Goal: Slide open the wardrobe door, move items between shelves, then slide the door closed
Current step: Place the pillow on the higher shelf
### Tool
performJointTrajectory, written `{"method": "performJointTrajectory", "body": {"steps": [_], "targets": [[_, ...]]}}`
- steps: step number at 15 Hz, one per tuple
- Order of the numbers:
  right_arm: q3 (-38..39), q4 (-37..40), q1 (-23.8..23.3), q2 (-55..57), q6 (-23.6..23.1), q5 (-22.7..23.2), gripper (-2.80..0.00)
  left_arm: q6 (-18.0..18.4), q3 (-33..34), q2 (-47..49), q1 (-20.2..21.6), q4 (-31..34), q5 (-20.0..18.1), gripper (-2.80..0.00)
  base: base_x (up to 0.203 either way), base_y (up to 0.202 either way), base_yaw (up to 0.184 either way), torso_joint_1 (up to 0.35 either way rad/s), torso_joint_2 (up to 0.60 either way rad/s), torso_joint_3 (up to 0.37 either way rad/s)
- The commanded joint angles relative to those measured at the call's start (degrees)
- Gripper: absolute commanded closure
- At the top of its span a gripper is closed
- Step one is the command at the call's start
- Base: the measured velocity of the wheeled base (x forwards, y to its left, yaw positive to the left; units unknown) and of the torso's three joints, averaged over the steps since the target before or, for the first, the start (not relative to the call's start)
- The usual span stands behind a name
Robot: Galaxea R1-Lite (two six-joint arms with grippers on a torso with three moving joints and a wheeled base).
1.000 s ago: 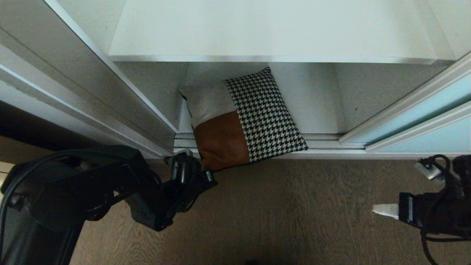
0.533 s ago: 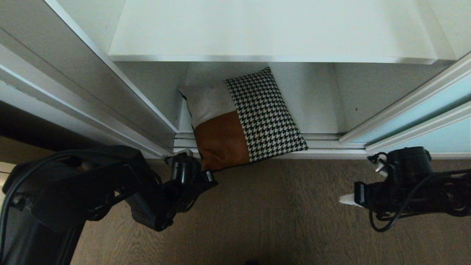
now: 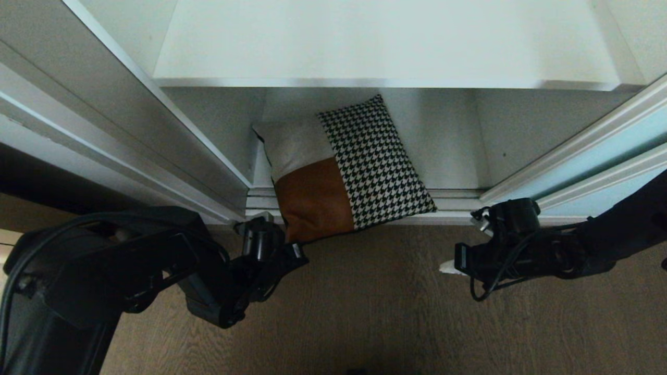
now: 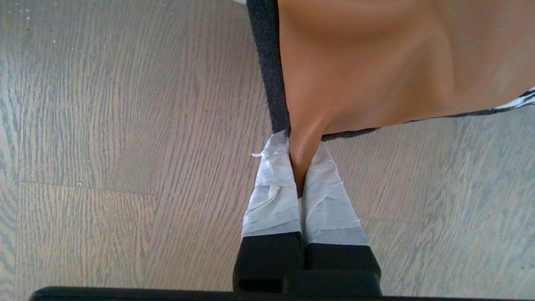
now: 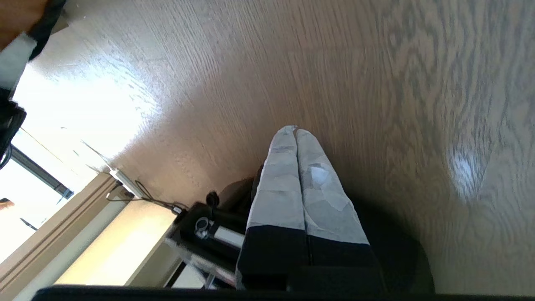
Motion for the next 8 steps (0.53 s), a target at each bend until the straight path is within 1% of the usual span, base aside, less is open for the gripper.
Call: {"method": "performJointTrajectory", "body": {"steps": [1,3,6,8], "targets": [[-2.9,-0.3,0.0,3.0,0.1,0.2,0.00,-0.2,1.1,0.0,-0.7,-0.5,0.1,0.00,0.000,0.000,0.000,0.000,0.00,0.000],[-6.7,0.1,0.1,3.9,0.1,0.3,0.00,-0.2,1.7,-0.2,-1.2,-0.7,0.2,0.00,0.000,0.000,0.000,0.000,0.00,0.000],[-12.8,4.5,0.7,5.2,-0.2,0.3,0.00,-0.2,1.2,-0.3,-1.1,-0.5,0.2,0.00,0.000,0.000,0.000,0.000,0.00,0.000],[-15.5,5.7,1.2,6.3,-0.7,0.3,0.00,-0.2,1.2,0.1,-1.1,-0.4,0.2,0.00,0.000,0.000,0.000,0.000,0.00,0.000]]}}
